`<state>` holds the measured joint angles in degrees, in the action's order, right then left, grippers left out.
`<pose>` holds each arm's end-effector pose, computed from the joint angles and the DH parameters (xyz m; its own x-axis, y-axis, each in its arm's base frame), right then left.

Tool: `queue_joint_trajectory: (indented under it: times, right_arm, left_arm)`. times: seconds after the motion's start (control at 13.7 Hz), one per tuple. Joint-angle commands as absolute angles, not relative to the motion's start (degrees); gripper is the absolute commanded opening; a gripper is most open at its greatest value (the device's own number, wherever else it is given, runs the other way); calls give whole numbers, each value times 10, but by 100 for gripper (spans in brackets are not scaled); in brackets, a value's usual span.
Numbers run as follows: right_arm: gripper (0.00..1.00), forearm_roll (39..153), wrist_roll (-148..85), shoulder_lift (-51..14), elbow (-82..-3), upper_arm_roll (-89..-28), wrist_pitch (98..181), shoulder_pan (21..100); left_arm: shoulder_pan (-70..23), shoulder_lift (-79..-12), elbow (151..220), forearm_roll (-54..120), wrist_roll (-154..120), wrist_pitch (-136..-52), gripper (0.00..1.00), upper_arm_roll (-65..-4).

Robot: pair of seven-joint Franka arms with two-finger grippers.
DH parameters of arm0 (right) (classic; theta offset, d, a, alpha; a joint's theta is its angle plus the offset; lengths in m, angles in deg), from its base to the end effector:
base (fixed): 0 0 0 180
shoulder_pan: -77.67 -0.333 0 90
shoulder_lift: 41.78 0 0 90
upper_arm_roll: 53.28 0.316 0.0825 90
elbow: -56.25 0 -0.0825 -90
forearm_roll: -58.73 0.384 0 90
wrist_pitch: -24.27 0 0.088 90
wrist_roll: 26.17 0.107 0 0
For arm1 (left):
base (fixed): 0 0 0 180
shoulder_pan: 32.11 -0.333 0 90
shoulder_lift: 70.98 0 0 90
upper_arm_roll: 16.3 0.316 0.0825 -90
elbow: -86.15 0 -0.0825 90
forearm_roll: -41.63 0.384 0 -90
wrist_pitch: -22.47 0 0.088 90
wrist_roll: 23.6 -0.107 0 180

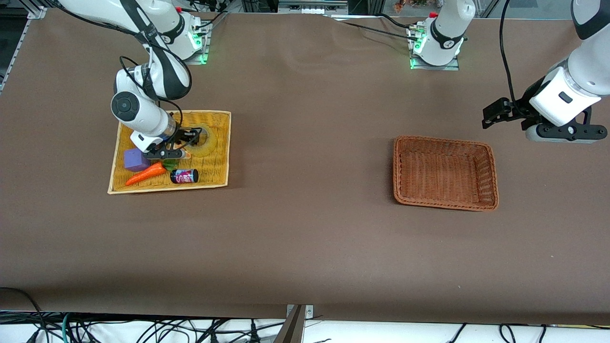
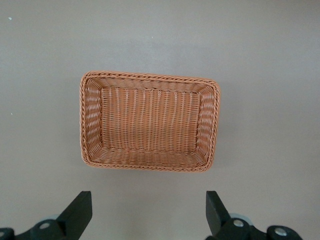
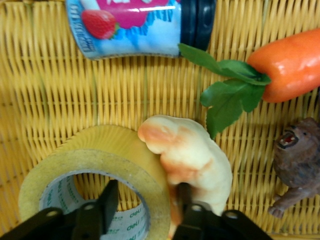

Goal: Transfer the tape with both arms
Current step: 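Grasp the tape roll rim with the right gripper and lift it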

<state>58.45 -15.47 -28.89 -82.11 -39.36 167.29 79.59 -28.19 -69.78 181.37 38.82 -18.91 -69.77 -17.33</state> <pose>0.4693 0.1036 0.2104 0.9893 0.0261 -0.1436 0.0228 -0.9994 -0.0251 0.5574 -0.0533 0.5732 0.9971 -0.0025 -0.0767 0.0008 -0.9991 0.0430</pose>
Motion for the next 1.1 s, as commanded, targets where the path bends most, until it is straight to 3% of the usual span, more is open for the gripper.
queue_joint_trajectory:
  times: [0.0,1.02]
  right_arm:
    - [0,587,-158,-304,-822,-376,1658,802]
    - [0,586,-165,-346,-800,-365,1630,802]
  left_arm:
    - [-281,-690,1795,381,-201,-686,100,-172]
    - [-281,-690,1795,381,-201,-686,100,-172]
